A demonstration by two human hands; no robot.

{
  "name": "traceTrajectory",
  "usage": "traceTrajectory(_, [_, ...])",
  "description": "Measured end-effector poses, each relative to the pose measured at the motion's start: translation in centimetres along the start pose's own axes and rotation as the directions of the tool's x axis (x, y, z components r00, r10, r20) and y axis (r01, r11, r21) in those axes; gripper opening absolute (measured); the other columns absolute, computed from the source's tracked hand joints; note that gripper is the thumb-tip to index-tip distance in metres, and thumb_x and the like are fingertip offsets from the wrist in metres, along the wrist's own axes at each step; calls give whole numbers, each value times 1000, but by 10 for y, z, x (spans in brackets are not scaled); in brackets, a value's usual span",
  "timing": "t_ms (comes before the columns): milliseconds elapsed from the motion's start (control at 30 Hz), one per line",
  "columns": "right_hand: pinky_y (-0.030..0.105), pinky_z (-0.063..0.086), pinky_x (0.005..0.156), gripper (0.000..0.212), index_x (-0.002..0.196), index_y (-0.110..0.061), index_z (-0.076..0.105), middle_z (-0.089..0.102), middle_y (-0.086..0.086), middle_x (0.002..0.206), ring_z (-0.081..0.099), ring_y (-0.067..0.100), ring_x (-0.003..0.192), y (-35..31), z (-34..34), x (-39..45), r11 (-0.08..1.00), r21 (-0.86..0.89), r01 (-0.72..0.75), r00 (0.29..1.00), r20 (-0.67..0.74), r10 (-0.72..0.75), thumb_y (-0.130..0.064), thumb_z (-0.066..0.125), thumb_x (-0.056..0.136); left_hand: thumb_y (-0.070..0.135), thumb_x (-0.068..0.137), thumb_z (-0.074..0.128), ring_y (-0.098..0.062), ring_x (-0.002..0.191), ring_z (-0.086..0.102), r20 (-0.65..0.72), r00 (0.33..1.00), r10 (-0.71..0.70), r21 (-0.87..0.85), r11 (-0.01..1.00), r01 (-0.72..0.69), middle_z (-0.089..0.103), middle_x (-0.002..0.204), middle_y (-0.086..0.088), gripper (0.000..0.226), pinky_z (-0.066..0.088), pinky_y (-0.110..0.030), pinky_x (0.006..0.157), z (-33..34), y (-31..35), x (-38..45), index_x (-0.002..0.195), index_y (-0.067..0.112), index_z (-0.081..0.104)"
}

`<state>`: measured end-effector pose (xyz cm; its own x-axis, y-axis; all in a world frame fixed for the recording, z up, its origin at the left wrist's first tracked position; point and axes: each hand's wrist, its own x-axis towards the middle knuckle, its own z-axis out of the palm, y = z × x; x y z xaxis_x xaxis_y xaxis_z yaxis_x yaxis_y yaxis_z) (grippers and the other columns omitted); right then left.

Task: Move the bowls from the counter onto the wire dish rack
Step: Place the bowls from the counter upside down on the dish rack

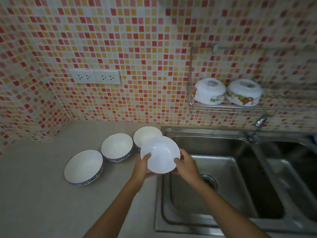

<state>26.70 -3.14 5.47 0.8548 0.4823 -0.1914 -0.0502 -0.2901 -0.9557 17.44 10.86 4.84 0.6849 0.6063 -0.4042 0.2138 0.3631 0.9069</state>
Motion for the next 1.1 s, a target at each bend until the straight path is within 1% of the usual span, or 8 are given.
traceTrajectory(133, [37,62,73,15,110,-31,60,66,-6,106,65,19,97,-36,-71,-1,988,-17,153,983,-101,-154,-30,52,97,43,92,53,-29,112,55,74,994,83,-89,993,-77,48,131,-6,56,54,-54,88,68,39,-10,141,31,29])
traceTrajectory(233, [35,57,78,28,94,-28,69,71,-8,91,67,15,89,-66,-132,5,963,-113,243,939,-223,-263,-45,48,96,46,92,50,-26,111,56,149,976,160,-146,980,-139,52,125,-2,43,53,-52,90,112,65,-22,132,37,37])
traceTrajectory(367, [31,43,57,38,71,-19,63,61,-3,62,54,12,56,-92,-211,19,884,-301,358,779,-426,-460,-39,47,98,59,90,44,-24,108,63,253,934,254,-182,960,-212,64,120,2,29,55,-49,87,160,87,-29,113,45,54])
traceTrajectory(567, [26,46,83,32,118,-6,65,70,11,112,65,24,94,-92,-289,63,686,-677,266,692,-362,-625,-23,45,100,64,92,33,-24,111,59,258,889,378,-131,925,-356,59,124,5,26,53,-47,91,222,124,-31,107,57,53])
traceTrajectory(667, [34,52,89,30,118,-6,63,68,11,115,65,24,101,-84,-309,84,570,-796,207,738,-255,-625,-23,47,99,63,90,30,-20,105,58,226,852,472,-38,878,-477,52,124,6,47,58,-26,66,253,147,-33,130,41,40])
traceTrajectory(800, [44,28,117,50,124,-8,59,63,11,129,53,27,127,-64,-317,109,427,-894,139,744,-190,-641,-36,24,102,56,96,28,-17,117,50,210,736,644,122,730,-673,43,127,8,43,53,-32,84,293,174,-23,134,36,36])
traceTrajectory(900, [40,4,121,57,134,-7,53,55,10,139,40,23,138,-51,-315,116,373,-925,78,726,-204,-656,-36,15,104,55,94,37,-13,121,42,256,653,713,212,618,-757,39,139,6,57,42,-34,97,318,189,-7,144,30,28])
traceTrajectory(1100, [38,-2,122,52,132,-3,54,56,13,137,42,23,137,-46,-314,123,355,-933,54,710,-214,-671,-33,22,104,49,86,61,-26,132,32,462,396,793,551,93,-829,34,145,-11,74,32,-38,108,360,189,40,146,19,29])
